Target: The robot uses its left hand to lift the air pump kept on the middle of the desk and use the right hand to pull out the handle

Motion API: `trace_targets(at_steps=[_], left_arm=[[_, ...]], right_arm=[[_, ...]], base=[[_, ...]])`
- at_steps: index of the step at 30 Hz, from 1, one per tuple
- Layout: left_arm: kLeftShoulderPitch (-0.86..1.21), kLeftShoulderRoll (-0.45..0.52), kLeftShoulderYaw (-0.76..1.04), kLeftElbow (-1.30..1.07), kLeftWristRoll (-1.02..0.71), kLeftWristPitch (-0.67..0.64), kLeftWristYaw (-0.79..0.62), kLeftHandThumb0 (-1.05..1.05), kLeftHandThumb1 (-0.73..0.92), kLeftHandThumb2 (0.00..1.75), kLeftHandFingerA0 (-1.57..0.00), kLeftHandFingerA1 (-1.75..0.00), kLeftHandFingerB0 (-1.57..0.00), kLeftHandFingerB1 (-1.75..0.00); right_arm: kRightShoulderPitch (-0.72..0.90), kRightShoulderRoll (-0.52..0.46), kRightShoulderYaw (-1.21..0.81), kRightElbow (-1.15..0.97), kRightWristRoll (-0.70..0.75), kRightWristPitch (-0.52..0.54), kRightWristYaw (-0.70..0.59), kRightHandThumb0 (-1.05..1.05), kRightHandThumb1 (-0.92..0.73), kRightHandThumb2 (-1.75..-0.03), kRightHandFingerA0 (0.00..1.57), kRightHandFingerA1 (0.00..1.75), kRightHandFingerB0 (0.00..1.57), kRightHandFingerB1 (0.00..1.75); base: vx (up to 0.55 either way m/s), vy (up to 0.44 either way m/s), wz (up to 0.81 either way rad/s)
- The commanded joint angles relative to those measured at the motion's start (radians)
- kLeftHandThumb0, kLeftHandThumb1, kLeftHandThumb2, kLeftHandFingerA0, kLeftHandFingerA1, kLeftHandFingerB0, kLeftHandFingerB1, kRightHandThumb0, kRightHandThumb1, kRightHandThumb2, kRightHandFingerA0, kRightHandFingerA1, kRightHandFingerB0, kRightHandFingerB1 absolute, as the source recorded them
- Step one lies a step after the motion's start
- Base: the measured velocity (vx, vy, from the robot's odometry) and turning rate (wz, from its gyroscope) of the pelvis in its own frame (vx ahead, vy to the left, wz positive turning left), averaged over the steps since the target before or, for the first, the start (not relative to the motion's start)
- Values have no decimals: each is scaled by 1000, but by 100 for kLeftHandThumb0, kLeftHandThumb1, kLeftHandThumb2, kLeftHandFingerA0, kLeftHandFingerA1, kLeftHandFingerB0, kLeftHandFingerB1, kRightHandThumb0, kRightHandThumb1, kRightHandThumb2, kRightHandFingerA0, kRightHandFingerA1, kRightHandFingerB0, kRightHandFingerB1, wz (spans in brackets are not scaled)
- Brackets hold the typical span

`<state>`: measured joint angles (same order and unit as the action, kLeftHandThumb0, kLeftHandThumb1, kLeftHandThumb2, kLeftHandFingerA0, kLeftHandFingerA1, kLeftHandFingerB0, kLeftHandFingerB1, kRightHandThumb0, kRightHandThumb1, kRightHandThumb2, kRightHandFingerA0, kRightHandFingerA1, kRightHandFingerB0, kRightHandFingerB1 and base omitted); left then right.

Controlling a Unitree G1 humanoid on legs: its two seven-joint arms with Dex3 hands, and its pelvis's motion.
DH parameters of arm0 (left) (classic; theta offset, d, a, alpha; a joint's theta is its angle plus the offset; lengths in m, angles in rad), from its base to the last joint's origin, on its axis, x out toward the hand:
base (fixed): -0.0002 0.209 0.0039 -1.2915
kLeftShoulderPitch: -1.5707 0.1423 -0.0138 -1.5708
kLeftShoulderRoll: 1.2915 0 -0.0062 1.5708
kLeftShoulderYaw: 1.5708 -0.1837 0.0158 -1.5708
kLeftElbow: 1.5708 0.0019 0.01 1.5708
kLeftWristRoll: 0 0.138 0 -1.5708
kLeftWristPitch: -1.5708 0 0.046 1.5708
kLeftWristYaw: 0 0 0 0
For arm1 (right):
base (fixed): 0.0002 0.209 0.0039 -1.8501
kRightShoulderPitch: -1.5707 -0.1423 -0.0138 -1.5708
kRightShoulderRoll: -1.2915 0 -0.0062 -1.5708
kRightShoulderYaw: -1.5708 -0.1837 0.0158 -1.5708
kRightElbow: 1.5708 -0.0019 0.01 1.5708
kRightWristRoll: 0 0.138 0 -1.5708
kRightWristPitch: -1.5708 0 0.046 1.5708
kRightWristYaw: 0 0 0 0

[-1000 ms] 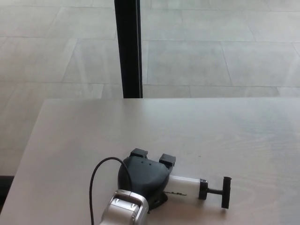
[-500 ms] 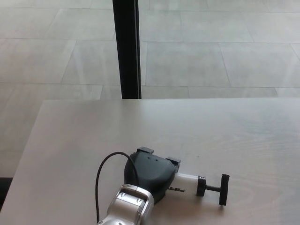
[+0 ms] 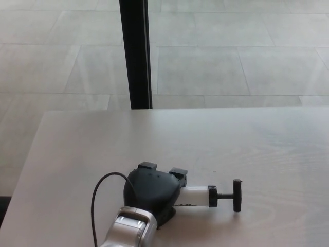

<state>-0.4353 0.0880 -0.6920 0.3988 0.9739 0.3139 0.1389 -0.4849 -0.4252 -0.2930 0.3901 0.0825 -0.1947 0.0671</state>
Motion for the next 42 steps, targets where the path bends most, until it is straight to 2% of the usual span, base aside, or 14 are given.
trace_targets(at_steps=[1,5,6,7,8,22,23,24,30,31,32,40,41,42], left_arm=[[36,29,71,38,-78,-126,128,-15,68,92,-74,-175,-54,-168],[-13,33,138,37,-101,-194,213,-15,72,95,-73,-175,-52,-167],[-33,36,154,42,-109,-213,223,-12,73,94,-71,-175,-57,-156],[-43,39,160,45,-105,-222,236,-11,67,98,-73,-175,-56,-165],[-61,45,165,50,-95,-233,254,-10,65,98,-75,-175,-57,-163],[-252,60,217,165,-113,-286,260,-17,52,113,-84,-175,-68,-162],[-266,64,211,174,-107,-286,253,-17,53,112,-84,-175,-69,-161],[-277,67,209,184,-109,-300,255,-16,53,112,-83,-175,-69,-160],[-298,69,176,203,-74,-277,258,-19,57,101,-82,-175,-71,-155],[-299,70,169,205,-68,-264,249,-15,60,97,-98,-172,-76,-139],[-304,72,158,212,-56,-256,248,-20,57,101,-87,-175,-79,-137],[-309,54,159,236,-75,-240,246,-14,54,107,-94,-171,-80,-139],[-311,52,154,233,-68,-225,234,-18,54,102,-95,-168,-83,-133],[-313,52,149,231,-62,-217,225,-20,58,101,-98,-162,-88,-129]], right_arm=[[8,21,9,-30,-7,76,-29,-46,-60,-58,62,116,50,43],[28,23,43,-82,-43,150,-39,-50,-61,-58,59,113,50,41],[39,31,49,-108,-40,170,-38,-52,-50,-91,71,100,42,56],[38,38,53,-110,-38,176,-40,-52,-62,-59,60,105,51,42],[38,46,58,-117,-34,188,-38,-50,-62,-59,59,99,50,42],[29,144,175,-248,-100,356,-81,-43,-61,-58,62,103,54,43],[26,147,188,-251,-106,353,-76,-45,-47,-88,74,97,45,58],[23,152,197,-260,-108,369,-73,-43,-60,-58,62,104,51,42],[-9,173,252,-278,-131,395,-58,-43,-58,-57,64,107,52,42],[-19,182,274,-283,-153,402,-70,-52,-44,-83,74,97,49,56],[-22,185,286,-283,-171,396,-84,-43,-53,-56,63,100,57,42],[-30,230,338,-312,-233,400,-128,-45,-53,-56,55,109,57,42],[-31,237,342,-312,-238,401,-131,-48,-42,-86,69,99,49,58],[-32,241,347,-311,-247,398,-136,-47,-42,-87,69,99,48,58]], base=[[0,0,0],[0,0,0],[0,0,0],[0,0,0],[0,0,0],[0,0,0],[0,0,0],[0,0,0],[0,0,0],[0,0,0],[0,0,0],[0,0,0],[0,0,0],[0,0,0]])
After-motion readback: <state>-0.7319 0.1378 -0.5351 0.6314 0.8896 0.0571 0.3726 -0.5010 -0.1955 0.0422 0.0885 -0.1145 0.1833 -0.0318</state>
